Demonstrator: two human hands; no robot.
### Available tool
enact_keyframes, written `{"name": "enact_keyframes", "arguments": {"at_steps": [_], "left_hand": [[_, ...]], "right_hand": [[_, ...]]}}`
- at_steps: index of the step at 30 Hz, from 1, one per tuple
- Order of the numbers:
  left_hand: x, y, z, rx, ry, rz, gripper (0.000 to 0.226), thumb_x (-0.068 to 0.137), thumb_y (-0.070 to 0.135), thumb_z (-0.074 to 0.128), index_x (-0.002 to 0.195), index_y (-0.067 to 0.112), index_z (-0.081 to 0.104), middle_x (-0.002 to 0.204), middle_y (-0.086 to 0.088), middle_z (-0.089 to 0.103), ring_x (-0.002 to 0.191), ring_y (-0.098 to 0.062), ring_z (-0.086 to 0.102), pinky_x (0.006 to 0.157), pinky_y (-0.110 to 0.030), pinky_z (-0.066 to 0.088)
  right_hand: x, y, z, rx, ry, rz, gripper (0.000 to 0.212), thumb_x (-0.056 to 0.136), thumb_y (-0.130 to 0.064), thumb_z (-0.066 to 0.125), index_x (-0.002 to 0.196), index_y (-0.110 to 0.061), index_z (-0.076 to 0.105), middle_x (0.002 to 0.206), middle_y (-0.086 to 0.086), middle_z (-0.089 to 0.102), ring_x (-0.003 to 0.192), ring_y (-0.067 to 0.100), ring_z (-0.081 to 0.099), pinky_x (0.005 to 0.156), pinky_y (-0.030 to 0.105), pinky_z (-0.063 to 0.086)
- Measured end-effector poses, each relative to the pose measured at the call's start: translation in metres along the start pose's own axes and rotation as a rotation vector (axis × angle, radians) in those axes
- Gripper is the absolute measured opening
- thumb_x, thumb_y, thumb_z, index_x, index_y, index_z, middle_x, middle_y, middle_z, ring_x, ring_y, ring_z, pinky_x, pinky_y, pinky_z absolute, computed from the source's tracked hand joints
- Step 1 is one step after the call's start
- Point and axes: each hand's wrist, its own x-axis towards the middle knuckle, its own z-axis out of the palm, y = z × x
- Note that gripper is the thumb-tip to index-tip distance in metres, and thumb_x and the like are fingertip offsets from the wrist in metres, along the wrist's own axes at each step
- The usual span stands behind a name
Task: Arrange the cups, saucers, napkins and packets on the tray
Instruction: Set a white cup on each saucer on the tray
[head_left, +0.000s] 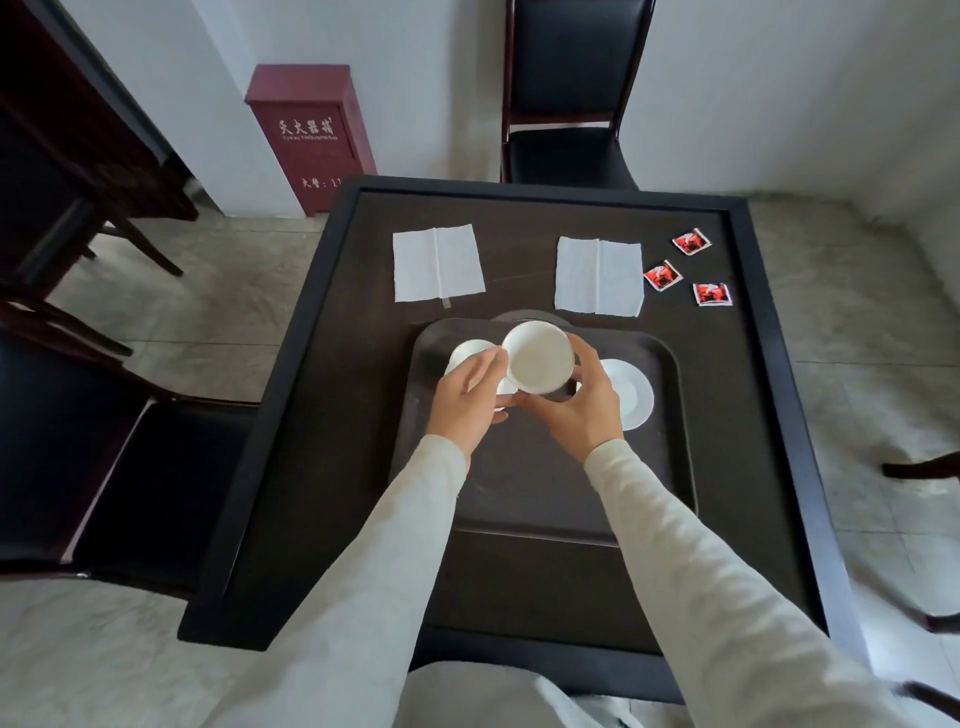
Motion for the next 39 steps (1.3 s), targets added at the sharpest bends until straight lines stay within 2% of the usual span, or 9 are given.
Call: {"name": "enact_keyframes", "arguments": {"at_steps": [3, 6, 8, 11, 14, 18, 24, 34, 39], "left_hand": [[0.0, -0.001, 0.027, 0.012, 0.006, -0.043, 0.008, 0.096, 0.046, 0.062, 0.093, 0.049, 0.069, 0.104, 0.018, 0.071, 0.079, -0.008, 0.077, 0.075, -0.028, 0.058], [0.002, -0.003, 0.055, 0.033, -0.001, -0.074, 0.021, 0.097, 0.045, 0.061, 0.082, 0.057, 0.071, 0.09, 0.028, 0.072, 0.081, -0.01, 0.078, 0.074, -0.028, 0.058], [0.005, -0.005, 0.07, 0.027, -0.004, -0.079, 0.015, 0.097, 0.045, 0.061, 0.091, 0.054, 0.071, 0.093, 0.03, 0.071, 0.083, -0.011, 0.078, 0.074, -0.028, 0.058], [0.01, -0.009, 0.093, 0.044, -0.022, -0.075, 0.02, 0.097, 0.045, 0.061, 0.115, 0.041, 0.068, 0.111, 0.019, 0.071, 0.085, -0.012, 0.078, 0.074, -0.028, 0.058], [0.014, -0.013, 0.111, 0.056, -0.018, -0.097, 0.031, 0.097, 0.044, 0.062, 0.126, 0.033, 0.065, 0.112, 0.015, 0.072, 0.086, -0.01, 0.077, 0.074, -0.026, 0.058], [0.02, -0.02, 0.126, 0.066, -0.021, -0.112, 0.027, 0.099, 0.033, 0.062, 0.126, 0.033, 0.065, 0.112, 0.013, 0.072, 0.09, -0.01, 0.076, 0.077, -0.026, 0.06], [0.033, -0.034, 0.146, 0.177, -0.082, -0.1, 0.056, 0.092, -0.007, 0.059, 0.131, 0.032, 0.064, 0.134, 0.008, 0.063, 0.118, -0.018, 0.062, 0.09, -0.033, 0.06], [0.055, -0.059, 0.16, 0.295, -0.089, -0.113, 0.065, 0.089, -0.005, 0.062, 0.139, 0.036, 0.058, 0.137, 0.009, 0.06, 0.124, -0.022, 0.057, 0.098, -0.044, 0.057], [0.064, -0.068, 0.162, 0.325, -0.088, -0.129, 0.061, 0.09, 0.001, 0.063, 0.135, 0.041, 0.059, 0.13, 0.014, 0.062, 0.118, -0.019, 0.059, 0.094, -0.036, 0.058]], "right_hand": [[0.005, 0.011, -0.022, 0.016, 0.005, 0.001, 0.082, 0.063, -0.036, 0.093, 0.132, -0.041, 0.048, 0.112, -0.033, 0.056, 0.1, -0.027, 0.05, 0.072, -0.002, 0.042], [0.013, 0.024, -0.045, 0.018, 0.005, 0.031, 0.082, 0.065, -0.034, 0.093, 0.132, -0.043, 0.047, 0.113, -0.032, 0.053, 0.105, -0.01, 0.056, 0.087, 0.015, 0.047], [0.018, 0.032, -0.057, 0.002, 0.006, 0.041, 0.084, 0.066, -0.034, 0.093, 0.135, -0.042, 0.047, 0.114, -0.029, 0.053, 0.108, 0.003, 0.055, 0.089, 0.028, 0.051], [0.026, 0.045, -0.077, -0.008, 0.007, 0.052, 0.083, 0.067, -0.031, 0.091, 0.136, -0.039, 0.047, 0.123, -0.014, 0.058, 0.112, 0.011, 0.054, 0.073, 0.004, 0.048], [0.033, 0.058, -0.091, -0.006, 0.007, 0.078, 0.083, 0.069, -0.029, 0.089, 0.138, -0.042, 0.045, 0.124, -0.01, 0.057, 0.108, 0.012, 0.053, 0.053, 0.004, 0.048], [0.039, 0.071, -0.101, -0.004, 0.008, 0.117, 0.085, 0.069, -0.027, 0.09, 0.14, -0.04, 0.044, 0.122, -0.011, 0.056, 0.113, 0.012, 0.052, 0.085, 0.04, 0.061], [0.052, 0.092, -0.112, -0.038, 0.01, 0.153, 0.087, 0.066, -0.029, 0.092, 0.139, -0.04, 0.046, 0.121, -0.013, 0.057, 0.112, 0.01, 0.052, 0.094, 0.033, 0.05], [0.066, 0.118, -0.113, -0.027, -0.026, 0.235, 0.087, 0.067, -0.026, 0.091, 0.14, -0.039, 0.045, 0.121, -0.01, 0.059, 0.11, 0.014, 0.053, 0.091, 0.029, 0.046], [0.071, 0.126, -0.109, -0.051, -0.041, 0.252, 0.088, 0.069, -0.029, 0.091, 0.142, -0.036, 0.043, 0.12, -0.014, 0.055, 0.109, 0.011, 0.05, 0.091, 0.029, 0.043]]}}
